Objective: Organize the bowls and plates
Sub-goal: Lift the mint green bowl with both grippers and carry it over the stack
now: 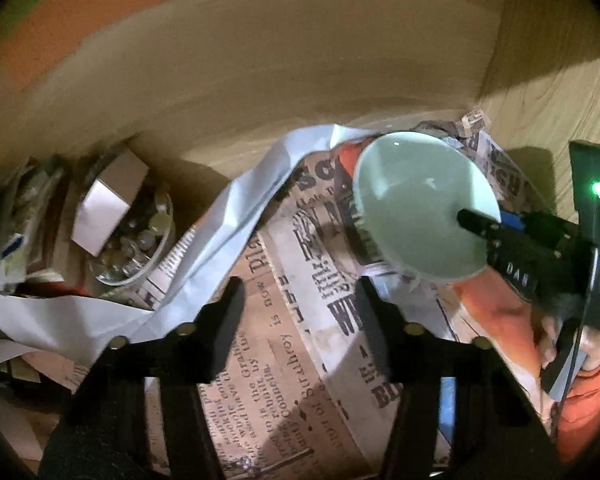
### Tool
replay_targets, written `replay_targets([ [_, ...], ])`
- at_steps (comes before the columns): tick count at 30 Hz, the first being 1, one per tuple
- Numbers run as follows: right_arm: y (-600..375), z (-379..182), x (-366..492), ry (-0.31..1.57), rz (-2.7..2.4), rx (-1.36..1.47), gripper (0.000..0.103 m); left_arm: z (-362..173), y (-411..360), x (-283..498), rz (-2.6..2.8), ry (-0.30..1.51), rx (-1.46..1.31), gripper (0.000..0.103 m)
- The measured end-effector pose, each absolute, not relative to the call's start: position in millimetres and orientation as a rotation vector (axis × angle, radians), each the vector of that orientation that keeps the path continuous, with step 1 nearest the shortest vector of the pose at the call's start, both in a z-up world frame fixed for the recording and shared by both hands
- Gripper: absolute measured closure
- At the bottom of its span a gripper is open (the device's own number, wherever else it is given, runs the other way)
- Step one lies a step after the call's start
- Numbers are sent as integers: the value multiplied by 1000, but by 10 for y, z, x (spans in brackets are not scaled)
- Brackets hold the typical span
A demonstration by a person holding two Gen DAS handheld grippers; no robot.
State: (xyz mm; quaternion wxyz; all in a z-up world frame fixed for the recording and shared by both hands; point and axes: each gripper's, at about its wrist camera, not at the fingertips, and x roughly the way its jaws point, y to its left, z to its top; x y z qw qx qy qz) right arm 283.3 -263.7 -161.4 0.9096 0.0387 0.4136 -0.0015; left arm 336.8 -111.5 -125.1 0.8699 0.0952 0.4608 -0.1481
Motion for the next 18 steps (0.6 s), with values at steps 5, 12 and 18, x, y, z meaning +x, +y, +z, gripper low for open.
replay_targets([
  [5,-2422,-1587,2674,863,90,47,79,-1371,-1113,3481,-321,1016,168,61],
  [12,-2342,-1562,2699,875,121,46,79,-1515,-1091,3641,-345,1067,159,72],
  [18,-2428,-1586,2873,893,137,86,79,-1616,-1182,3743,-367,1098,184,83],
])
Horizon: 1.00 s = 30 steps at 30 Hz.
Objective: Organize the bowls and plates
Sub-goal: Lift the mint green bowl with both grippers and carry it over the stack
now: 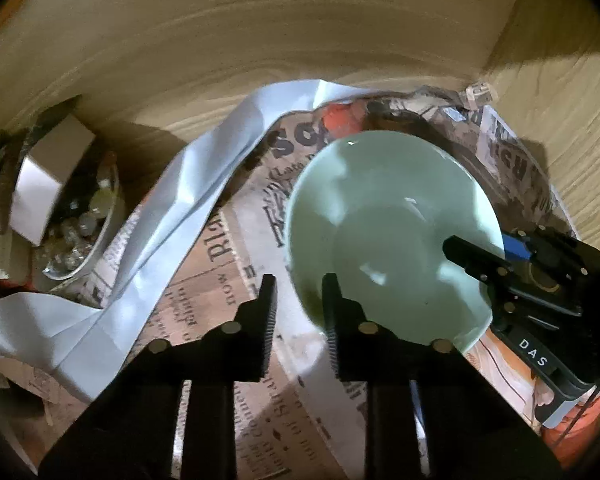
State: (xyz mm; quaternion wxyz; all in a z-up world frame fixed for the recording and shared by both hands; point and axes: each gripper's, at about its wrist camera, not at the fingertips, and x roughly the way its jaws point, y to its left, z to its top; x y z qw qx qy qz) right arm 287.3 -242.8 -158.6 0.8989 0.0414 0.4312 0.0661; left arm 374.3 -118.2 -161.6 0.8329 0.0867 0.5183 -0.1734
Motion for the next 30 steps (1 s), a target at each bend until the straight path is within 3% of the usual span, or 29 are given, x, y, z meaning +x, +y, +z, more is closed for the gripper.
replay_targets([
  [3,-2407,-1593,2904,892,136,90,79,-1652,-1228,3750,-374,1105,203,89],
  [11,-2442,-1527,2844,870,140,120,85,-1630,-1193,3726,-374,1100,207,89],
  [30,-2152,-894,2344,686,161,66,86,-1010,-781,3138,-349,940,116,89],
])
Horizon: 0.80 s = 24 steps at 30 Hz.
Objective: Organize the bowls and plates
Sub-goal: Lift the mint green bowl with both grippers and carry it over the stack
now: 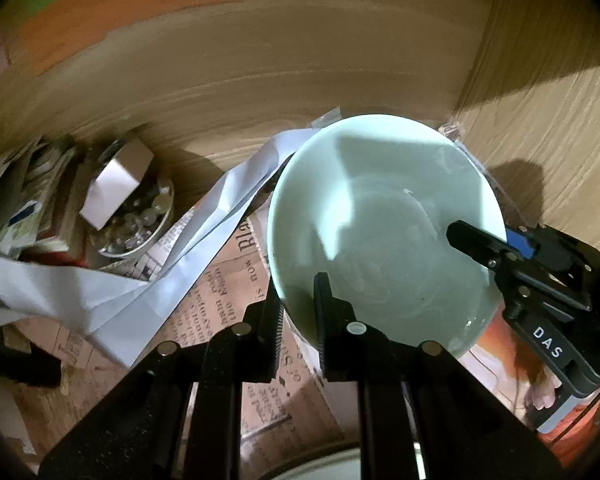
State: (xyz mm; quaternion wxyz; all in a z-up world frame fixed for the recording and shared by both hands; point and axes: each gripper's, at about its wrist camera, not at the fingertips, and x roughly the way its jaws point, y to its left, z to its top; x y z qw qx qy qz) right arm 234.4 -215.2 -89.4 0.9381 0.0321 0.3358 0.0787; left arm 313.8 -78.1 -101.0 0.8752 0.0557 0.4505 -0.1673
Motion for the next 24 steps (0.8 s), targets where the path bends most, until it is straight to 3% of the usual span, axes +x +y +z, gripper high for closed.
replay_targets([
  [24,-1495,-598,1691,582,245,17,86,-640,-117,2228,-295,798,27,89],
])
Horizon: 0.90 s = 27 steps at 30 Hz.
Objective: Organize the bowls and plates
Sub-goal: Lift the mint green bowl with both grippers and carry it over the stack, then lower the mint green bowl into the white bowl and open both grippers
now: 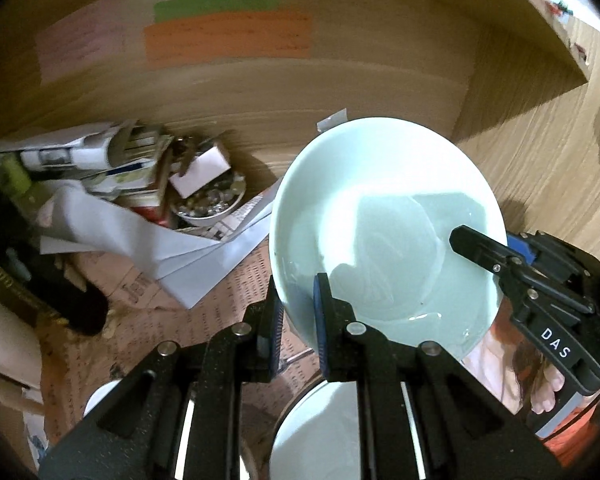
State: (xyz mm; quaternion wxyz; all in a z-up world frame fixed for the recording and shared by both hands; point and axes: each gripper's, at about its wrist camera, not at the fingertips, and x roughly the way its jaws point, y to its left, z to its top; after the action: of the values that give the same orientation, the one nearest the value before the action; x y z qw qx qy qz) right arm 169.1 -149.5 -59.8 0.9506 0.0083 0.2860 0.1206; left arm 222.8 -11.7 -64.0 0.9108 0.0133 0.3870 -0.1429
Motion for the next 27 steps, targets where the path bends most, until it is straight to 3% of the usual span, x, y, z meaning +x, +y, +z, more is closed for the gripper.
replay_targets([
  [27,-648,-731,1280,603,392,-13,86,-802,724,1352,-180,766,-51,89],
])
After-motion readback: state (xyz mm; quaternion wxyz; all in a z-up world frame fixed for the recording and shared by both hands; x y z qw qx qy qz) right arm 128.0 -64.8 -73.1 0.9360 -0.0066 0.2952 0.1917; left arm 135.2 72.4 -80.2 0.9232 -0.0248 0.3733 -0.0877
